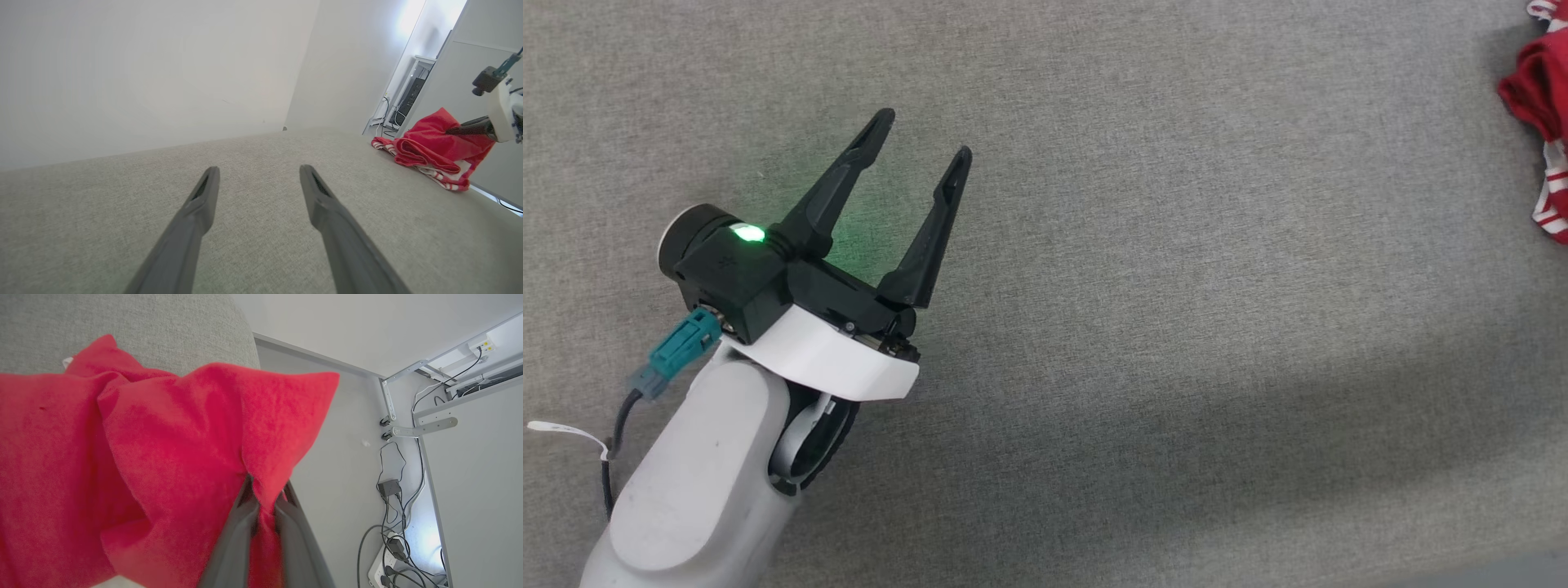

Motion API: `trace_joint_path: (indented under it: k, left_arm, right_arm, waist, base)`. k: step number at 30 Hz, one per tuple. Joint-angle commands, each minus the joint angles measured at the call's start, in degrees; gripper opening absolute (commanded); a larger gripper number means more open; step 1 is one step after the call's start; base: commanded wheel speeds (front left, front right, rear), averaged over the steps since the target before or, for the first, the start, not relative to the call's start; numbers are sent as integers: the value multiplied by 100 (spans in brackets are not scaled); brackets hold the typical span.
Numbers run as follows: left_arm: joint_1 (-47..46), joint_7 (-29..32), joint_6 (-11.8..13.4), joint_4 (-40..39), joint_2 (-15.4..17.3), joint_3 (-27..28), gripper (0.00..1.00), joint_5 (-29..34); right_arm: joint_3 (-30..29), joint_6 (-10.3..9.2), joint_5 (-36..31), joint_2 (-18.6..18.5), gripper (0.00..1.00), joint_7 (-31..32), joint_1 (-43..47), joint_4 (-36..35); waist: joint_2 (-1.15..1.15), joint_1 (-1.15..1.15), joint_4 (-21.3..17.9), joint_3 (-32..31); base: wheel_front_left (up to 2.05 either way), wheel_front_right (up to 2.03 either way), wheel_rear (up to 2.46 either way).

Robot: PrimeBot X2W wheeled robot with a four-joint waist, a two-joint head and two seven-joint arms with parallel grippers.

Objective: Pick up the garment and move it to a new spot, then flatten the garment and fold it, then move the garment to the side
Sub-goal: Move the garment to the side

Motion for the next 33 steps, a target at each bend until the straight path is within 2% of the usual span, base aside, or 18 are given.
trace_joint_path:
  k: [1, 2, 3, 4, 5, 13, 22, 33]
  left_arm:
    - [-71, -27, -18, 10, 40, -4, 100, -29]
    - [-83, -27, -18, 11, 41, -7, 100, -36]
    - [-97, -27, -18, 15, 46, 11, 100, -34]
    - [-104, -27, -18, 16, 49, 23, 100, -38]
    - [-105, -27, -18, 18, 57, 34, 100, -40]
    - [77, -27, -18, -16, 91, 307, 100, -77]
    - [320, -27, -18, 1, -14, 644, 100, -27]
    - [843, -27, -18, 102, -199, 1359, 100, 163]
  right_arm:
    - [-7, -28, -90, 101, 17, -92, -109, 113]
    - [-32, -28, -105, 134, 40, -101, -133, 201]
    - [-29, -28, -129, 171, 55, -121, -157, 254]
    - [-28, -28, -149, 206, 85, -157, -187, 296]
    - [-39, -28, -153, 227, 100, -174, -225, 344]
    - [48, -28, -105, 279, 100, -283, -449, 492]
    - [175, -28, 406, 465, 100, -552, -329, 395]
    - [521, -28, 951, 913, 100, -1428, 106, -121]
  waist:
    - [0, 0, 27, 5]
    - [0, 0, 41, 7]
    - [0, 0, 51, 9]
    - [0, 0, 59, 7]
    - [0, 0, 63, 5]
    - [0, 0, 46, -127]
    - [0, 0, 70, -373]
    - [0, 0, 235, -915]
  base:
    - [0, 0, 0]
    - [0, 0, 0]
    - [0, 0, 0]
    - [0, 0, 0]
    - [0, 0, 0]
    - [0, 0, 0]
    - [0, 0, 0]
    - [0, 0, 0]
